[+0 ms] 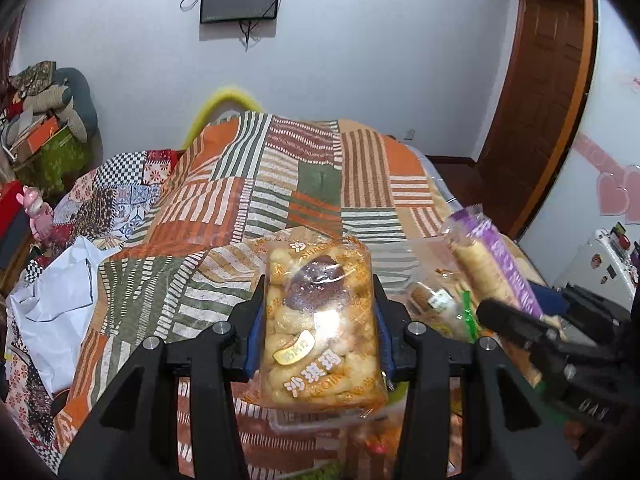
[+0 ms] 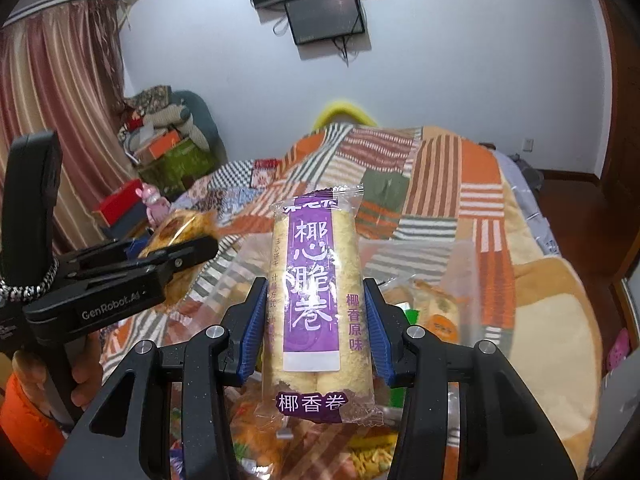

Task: Organize snacks
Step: 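Drop cookie pack into clear box with left tool while right tool drops coconut roll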

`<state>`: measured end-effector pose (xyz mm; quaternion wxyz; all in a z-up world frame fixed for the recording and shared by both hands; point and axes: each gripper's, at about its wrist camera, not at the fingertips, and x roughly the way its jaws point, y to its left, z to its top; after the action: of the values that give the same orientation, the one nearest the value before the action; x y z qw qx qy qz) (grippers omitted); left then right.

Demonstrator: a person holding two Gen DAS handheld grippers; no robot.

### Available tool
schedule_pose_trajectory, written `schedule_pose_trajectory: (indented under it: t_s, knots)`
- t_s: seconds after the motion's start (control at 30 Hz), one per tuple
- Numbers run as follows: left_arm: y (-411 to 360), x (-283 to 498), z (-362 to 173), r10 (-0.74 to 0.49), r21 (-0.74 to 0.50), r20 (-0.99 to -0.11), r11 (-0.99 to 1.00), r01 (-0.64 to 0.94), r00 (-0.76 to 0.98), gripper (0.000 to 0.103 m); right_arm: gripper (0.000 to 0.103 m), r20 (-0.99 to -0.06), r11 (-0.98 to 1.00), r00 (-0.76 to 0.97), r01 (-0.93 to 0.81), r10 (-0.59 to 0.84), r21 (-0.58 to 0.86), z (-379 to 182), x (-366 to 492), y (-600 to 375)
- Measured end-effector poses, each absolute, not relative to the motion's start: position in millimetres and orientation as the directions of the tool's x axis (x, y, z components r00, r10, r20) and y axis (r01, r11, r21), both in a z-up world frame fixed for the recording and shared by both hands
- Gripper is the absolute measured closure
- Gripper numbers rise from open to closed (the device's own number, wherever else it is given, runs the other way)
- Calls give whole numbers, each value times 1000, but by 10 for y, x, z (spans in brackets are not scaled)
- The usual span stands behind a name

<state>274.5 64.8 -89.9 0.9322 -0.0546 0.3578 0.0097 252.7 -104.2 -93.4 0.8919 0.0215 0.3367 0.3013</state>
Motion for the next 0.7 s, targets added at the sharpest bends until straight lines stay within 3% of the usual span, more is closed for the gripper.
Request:
schedule_pose_trajectory:
  t_s: [0.57, 0.67, 0.7]
  knots:
    - [708, 3335, -1402, -40, -131, -762, 987, -93, 647, 59, 60, -702, 821, 483, -505, 524, 266, -1363, 2871, -752]
    - [680, 3310, -1416, -45, -125, -768, 989, -81, 639, 50, 60, -713, 819, 472, -513, 518, 257, -1382, 2851, -724]
    - [681, 3289, -1405, -47, -126, -764, 989, -78, 644, 41, 60, -712, 822, 478, -512, 514, 249, -1379, 2839, -726]
